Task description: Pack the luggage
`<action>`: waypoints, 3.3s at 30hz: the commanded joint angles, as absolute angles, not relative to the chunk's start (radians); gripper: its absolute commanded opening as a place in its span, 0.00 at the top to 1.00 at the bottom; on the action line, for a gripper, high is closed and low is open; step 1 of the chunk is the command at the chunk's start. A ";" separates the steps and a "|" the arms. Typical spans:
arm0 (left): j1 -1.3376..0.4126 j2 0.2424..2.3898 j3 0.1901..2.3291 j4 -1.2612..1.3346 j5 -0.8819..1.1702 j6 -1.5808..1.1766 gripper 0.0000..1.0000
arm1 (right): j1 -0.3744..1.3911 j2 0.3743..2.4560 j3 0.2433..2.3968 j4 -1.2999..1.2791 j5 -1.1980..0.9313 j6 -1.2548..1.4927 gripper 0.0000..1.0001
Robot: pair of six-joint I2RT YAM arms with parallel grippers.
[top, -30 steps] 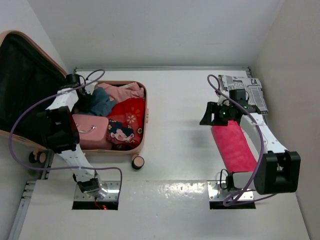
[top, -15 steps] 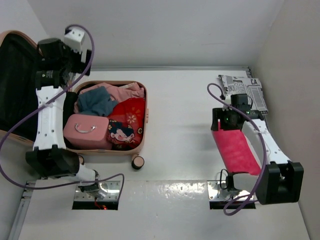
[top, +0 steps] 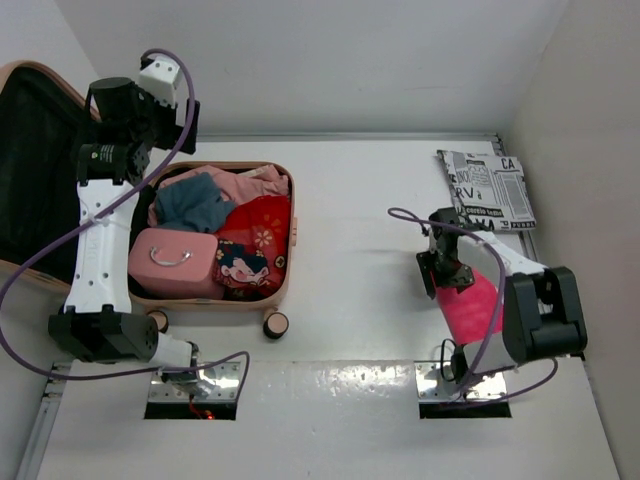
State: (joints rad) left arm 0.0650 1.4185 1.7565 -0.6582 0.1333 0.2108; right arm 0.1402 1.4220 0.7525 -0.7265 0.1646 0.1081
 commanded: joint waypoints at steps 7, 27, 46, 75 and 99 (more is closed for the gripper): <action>0.055 1.391 1.769 -0.632 0.087 0.167 0.01 | 0.141 1.604 0.784 -0.721 0.222 0.106 0.45; -0.315 1.227 1.246 -0.365 0.598 -0.218 0.06 | 0.179 1.684 1.345 -0.657 -0.405 0.552 1.00; -0.747 1.638 1.497 -0.377 0.293 -0.227 0.14 | 0.183 1.580 1.224 -0.371 -0.726 0.972 1.00; -0.587 1.634 1.562 -0.400 0.345 -0.199 1.00 | 0.177 1.520 1.238 -0.236 -0.862 1.060 0.72; -0.046 1.594 1.095 -0.436 -0.041 0.023 1.00 | -0.034 1.552 1.301 -0.555 -0.588 0.580 0.42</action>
